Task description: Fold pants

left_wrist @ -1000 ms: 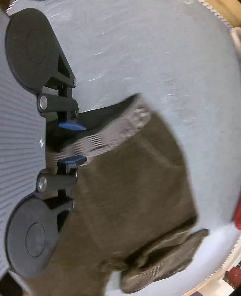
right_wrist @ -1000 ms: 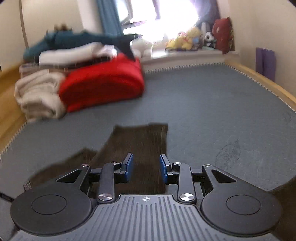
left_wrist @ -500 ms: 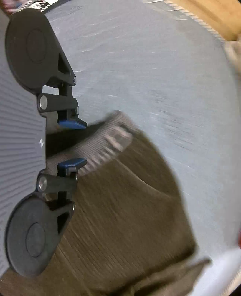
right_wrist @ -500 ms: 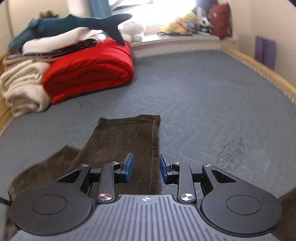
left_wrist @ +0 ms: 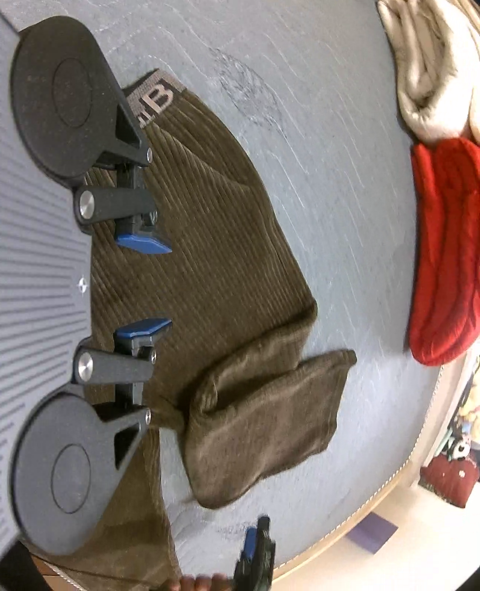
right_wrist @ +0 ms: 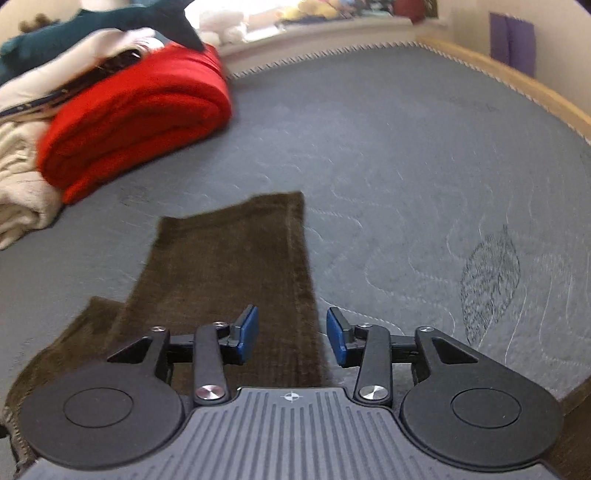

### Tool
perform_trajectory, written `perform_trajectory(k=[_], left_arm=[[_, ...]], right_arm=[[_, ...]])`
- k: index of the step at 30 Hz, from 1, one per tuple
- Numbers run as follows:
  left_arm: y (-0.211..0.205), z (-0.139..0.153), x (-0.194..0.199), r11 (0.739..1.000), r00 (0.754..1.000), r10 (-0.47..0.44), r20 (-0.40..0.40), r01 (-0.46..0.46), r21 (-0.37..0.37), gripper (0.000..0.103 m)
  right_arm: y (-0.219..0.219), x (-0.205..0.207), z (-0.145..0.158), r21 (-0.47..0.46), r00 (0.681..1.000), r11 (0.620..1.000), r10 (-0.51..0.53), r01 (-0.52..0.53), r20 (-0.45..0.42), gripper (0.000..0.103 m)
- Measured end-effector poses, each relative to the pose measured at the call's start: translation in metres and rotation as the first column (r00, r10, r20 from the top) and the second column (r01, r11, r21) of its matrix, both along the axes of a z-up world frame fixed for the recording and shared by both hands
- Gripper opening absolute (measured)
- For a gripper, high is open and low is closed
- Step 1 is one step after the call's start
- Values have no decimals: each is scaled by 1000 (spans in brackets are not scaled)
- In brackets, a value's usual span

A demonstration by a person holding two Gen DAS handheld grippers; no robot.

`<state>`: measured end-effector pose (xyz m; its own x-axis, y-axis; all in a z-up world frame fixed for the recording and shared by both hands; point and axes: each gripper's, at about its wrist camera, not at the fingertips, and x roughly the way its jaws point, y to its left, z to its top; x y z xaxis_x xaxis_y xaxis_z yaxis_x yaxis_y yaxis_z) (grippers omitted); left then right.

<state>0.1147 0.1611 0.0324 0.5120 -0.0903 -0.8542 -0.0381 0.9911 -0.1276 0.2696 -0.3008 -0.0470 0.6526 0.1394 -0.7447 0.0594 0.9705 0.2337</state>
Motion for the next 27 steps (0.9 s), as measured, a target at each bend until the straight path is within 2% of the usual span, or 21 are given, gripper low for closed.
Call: perform_trajectory(k=[2,7,10,11,12,14,16,18,19,21,22,24,25,27], left_arm=[[0,-13,9,1000,1000,-5,-4,5,-6,44],[-2,-16,18,1000,1000,-20,-9,20,-5,46],[1,-16,25,1000,1000,-27,-3,27,11,48],[1,-14,25,1000,1000,-27,2,27,16,48],[2,-11,24,1000,1000,-24,6,24,17,48],[4,-7,23,1000,1000,-13,10,13,13,48],[4,-2,22,1000,1000,-9,17,9,17,48],[2,2,19,1000,1000,-11,21,10,19,48],[0,4,18,1000,1000,-13,22,12,21,48],[-5,8,15,999,999,-24,31,23,24,48],[-8,10,13,999,999,-31,37,30,23,48],[-15,9,10,998,998,-50,37,49,32,48],[-19,8,9,998,998,-59,34,57,41,48],[-26,7,8,996,997,-75,29,73,53,48]], right_arm=[[-2,7,-14,-1,999,1000,-12,12,-37,48],[-3,19,-49,32,988,999,-6,11,-151,48],[1,22,-60,44,984,999,15,-7,-179,48],[4,22,-60,48,983,999,32,-24,-180,37],[8,21,-57,40,985,998,54,-48,-167,18],[19,14,-43,-33,988,994,103,-107,-112,15],[26,4,-25,-41,983,983,176,-178,-45,7],[31,-12,-1,-34,962,963,270,-269,34,6],[34,-23,11,-22,940,943,331,-331,80,6],[37,-51,32,38,856,864,489,-502,170,6],[40,-65,37,54,809,815,561,-577,176,6],[45,-92,32,123,715,704,689,-700,121,0],[49,-105,24,149,658,644,750,-751,73,0],[57,-128,5,121,574,576,817,-809,-52,2]])
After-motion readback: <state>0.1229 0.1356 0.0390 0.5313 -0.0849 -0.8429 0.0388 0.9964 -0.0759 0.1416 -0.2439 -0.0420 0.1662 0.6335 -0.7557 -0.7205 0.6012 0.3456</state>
